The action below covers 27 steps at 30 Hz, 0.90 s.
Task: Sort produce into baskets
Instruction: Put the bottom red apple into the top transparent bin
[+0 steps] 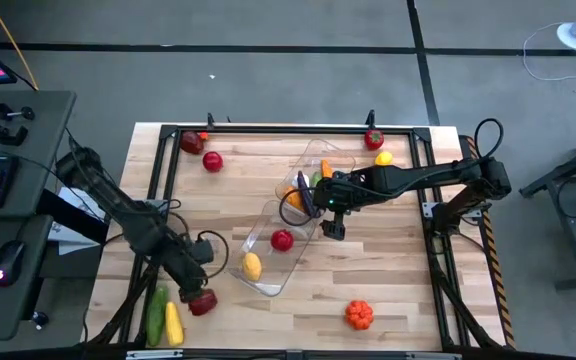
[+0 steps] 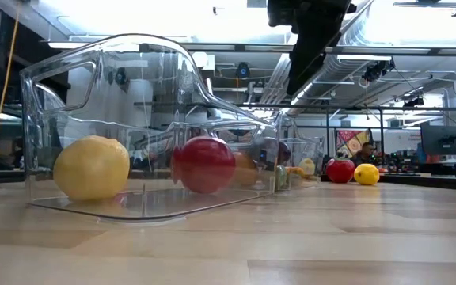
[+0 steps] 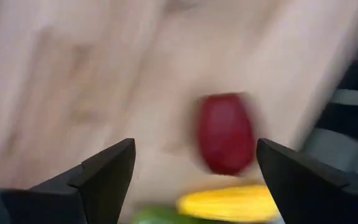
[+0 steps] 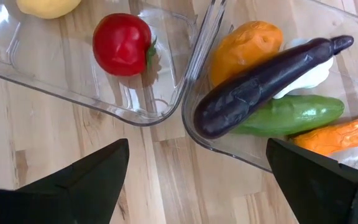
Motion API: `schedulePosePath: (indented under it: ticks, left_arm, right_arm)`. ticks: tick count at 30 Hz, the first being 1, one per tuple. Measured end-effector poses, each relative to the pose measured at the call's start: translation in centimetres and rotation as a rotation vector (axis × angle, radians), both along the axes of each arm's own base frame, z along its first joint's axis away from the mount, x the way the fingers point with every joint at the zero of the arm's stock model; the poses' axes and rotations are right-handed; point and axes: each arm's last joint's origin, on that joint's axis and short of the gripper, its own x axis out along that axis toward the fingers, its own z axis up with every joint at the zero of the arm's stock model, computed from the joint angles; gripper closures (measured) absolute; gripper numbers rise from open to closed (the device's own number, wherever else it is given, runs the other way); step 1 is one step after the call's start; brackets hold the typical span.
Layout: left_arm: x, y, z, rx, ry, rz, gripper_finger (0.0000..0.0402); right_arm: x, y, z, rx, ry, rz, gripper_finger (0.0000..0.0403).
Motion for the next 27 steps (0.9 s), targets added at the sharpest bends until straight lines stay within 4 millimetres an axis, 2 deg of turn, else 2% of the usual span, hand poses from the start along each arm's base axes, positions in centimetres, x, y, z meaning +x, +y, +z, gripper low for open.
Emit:
schedulePosePath:
  ticks: [3, 5, 14, 22, 27]
  left_arm:
    - [0.2, -1.1, 1.7, -0.089, -0.103, -0.055, 0.0080]
    - [0.4, -2.0, 1.7, -0.104, -0.108, -0.054, 0.0080]
    - [2.1, -5.6, -3.5, -0.005, 0.229, 0.179, 0.0080]
    - [4.1, -6.8, -5.6, 0.050, 0.288, 0.321, 0.0080]
    - [4.5, -7.2, -7.0, 0.086, 0.326, 0.364, 0.0080]
  right_arm:
    - [0.0, 0.0, 0.0, 0.012, 0.000, -0.024, 0.0030]
    - [0.0, 0.0, 0.0, 0.016, 0.002, -0.033, 0.0030]
    - [-0.1, 0.0, 0.0, 0.017, 0.005, -0.034, 0.0030]
    - [0.0, 0.0, 0.0, 0.000, -0.002, -0.001, 0.0030]
    - [0.1, 0.0, 0.0, -0.009, -0.010, 0.018, 0.0030]
